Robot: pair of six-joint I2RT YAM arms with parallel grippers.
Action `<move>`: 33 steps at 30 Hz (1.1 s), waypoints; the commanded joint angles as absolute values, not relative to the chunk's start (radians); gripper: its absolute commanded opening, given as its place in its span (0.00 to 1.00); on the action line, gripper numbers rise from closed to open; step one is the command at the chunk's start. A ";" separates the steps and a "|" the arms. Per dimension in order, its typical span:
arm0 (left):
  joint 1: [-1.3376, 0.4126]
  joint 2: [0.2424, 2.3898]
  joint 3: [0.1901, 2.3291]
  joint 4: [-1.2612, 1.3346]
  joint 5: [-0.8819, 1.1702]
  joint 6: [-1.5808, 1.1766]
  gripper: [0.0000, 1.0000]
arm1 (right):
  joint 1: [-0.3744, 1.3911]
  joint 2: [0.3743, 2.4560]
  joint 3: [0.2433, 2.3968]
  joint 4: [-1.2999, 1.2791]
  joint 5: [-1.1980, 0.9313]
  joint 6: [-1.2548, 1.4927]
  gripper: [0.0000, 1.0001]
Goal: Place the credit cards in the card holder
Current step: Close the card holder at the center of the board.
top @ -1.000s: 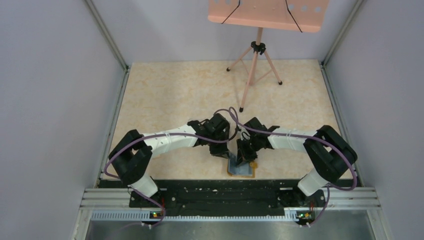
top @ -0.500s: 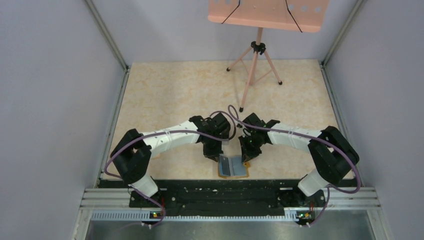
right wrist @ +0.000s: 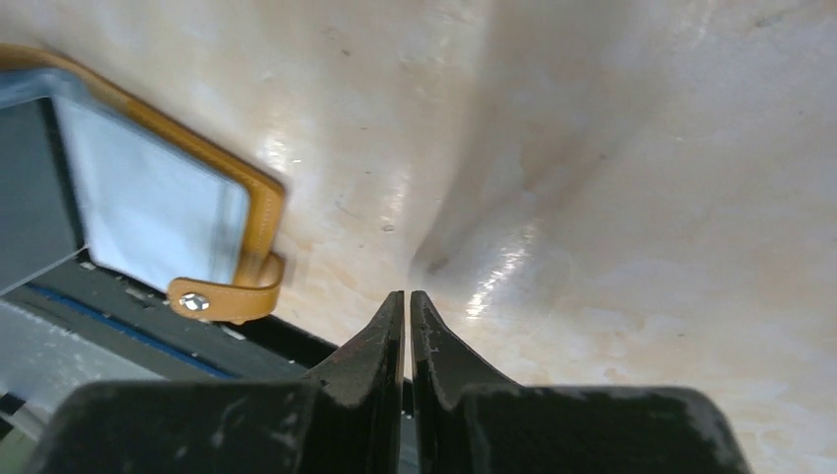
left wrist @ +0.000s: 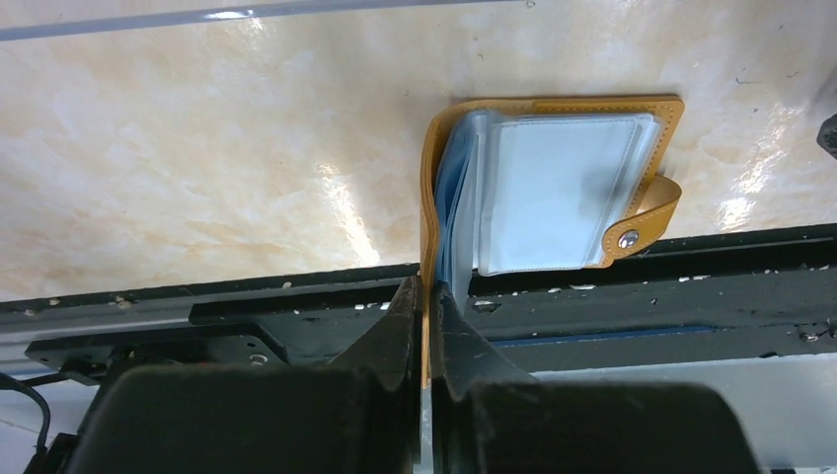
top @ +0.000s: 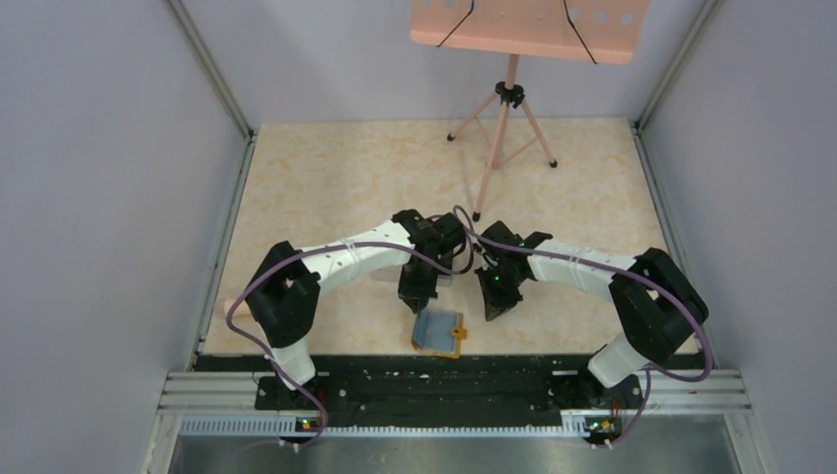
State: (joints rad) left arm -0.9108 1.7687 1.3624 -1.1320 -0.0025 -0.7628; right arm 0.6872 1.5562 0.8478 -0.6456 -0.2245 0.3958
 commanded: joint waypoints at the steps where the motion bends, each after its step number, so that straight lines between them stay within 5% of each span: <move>1: -0.914 1.784 1.411 -1.186 -0.017 -0.715 0.00 | 0.690 1.534 0.928 -0.604 -0.323 0.415 0.06; 13: -0.914 1.771 1.377 -1.150 -0.006 -0.711 0.00 | 0.755 1.724 0.973 -0.392 -0.604 0.494 0.00; 33: -0.913 1.738 1.304 -1.051 -0.005 -0.768 0.00 | 0.779 1.618 0.875 -0.550 -0.509 0.491 0.00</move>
